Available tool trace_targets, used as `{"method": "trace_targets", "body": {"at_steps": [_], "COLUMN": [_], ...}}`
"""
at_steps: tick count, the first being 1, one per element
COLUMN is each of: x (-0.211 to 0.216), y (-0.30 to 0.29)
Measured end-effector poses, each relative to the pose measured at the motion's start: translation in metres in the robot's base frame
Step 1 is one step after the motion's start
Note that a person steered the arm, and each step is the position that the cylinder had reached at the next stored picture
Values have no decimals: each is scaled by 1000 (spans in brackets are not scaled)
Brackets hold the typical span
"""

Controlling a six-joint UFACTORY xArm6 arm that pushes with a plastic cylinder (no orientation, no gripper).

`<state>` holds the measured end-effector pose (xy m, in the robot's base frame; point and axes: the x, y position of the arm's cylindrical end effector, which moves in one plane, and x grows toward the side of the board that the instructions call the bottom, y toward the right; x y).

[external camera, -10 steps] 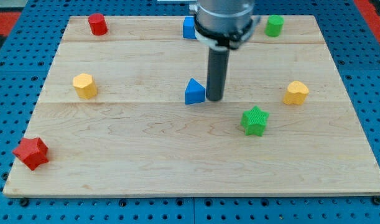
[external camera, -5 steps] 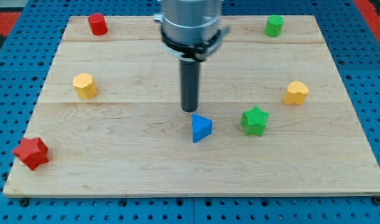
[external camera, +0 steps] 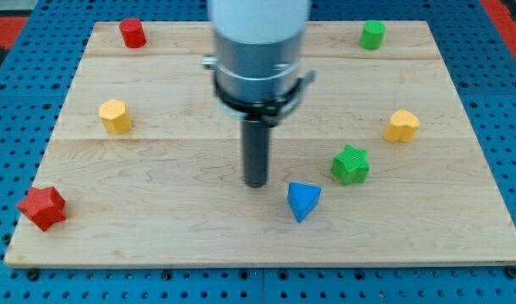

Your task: Place the triangle to the bottom right of the green star

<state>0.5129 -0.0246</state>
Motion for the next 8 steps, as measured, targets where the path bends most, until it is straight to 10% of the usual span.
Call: {"method": "trace_targets", "body": {"at_steps": [3, 8], "x": [17, 48], "y": [114, 100]}}
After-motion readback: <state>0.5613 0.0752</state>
